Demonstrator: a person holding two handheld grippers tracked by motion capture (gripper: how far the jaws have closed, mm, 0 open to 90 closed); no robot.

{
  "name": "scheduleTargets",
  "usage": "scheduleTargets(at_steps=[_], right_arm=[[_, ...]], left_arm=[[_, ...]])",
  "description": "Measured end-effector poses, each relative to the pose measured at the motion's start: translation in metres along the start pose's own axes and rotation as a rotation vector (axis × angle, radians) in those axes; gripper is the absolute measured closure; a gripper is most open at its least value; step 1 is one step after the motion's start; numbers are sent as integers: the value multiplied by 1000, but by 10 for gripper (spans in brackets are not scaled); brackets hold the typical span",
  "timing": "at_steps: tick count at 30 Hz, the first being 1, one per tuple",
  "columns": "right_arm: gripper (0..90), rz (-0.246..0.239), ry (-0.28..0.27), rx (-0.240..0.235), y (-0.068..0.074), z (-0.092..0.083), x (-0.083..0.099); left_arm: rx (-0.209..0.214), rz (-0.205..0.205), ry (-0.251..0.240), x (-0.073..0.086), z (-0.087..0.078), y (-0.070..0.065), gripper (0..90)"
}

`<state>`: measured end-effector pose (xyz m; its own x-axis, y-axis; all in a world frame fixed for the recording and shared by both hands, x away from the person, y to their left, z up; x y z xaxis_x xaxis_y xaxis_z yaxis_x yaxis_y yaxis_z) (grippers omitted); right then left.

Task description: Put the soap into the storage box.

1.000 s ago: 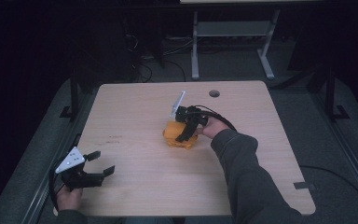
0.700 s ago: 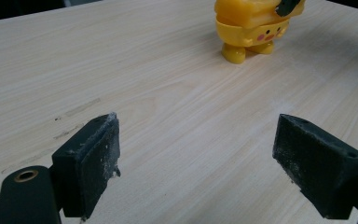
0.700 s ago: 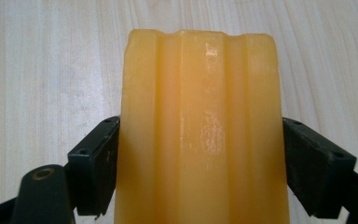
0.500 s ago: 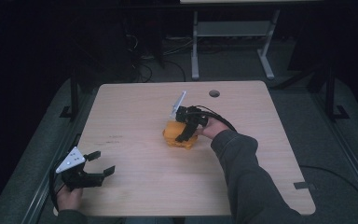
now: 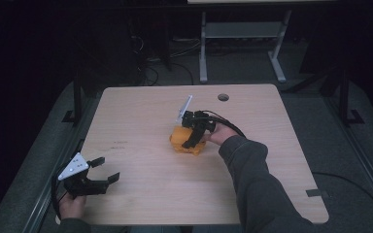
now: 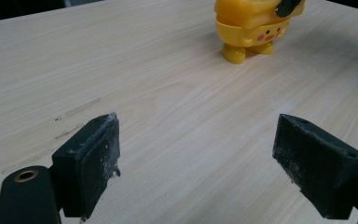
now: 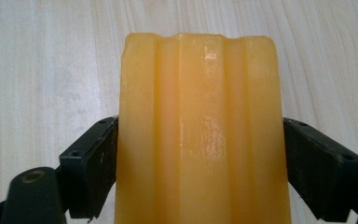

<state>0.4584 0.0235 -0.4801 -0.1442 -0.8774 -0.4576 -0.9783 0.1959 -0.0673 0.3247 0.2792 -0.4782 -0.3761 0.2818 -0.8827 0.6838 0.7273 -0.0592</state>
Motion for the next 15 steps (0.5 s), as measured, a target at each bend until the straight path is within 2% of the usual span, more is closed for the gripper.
scheduleTargets(at_steps=[6, 11, 15], right_arm=[[167, 8, 10, -1, 1, -2, 2], [167, 18, -17, 1, 1, -7, -2], [167, 21, -15, 8, 0, -9, 0]], left_arm=[[0, 0, 1, 0, 0, 0, 143], [0, 0, 2, 0, 0, 0, 143], [0, -2, -1, 0, 0, 0, 143]])
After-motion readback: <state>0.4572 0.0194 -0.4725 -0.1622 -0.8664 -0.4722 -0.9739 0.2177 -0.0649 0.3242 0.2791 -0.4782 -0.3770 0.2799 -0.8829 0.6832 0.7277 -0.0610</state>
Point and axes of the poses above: each handheld gripper's, and its own axes: z roughly forward along the jaws, x roughly out of its underside, y roughly to its left, the point moved 10 cm from there along z, roughly forward along the jaws, and after that the axes turned 2 degrees about x, right-handed, at the moved point
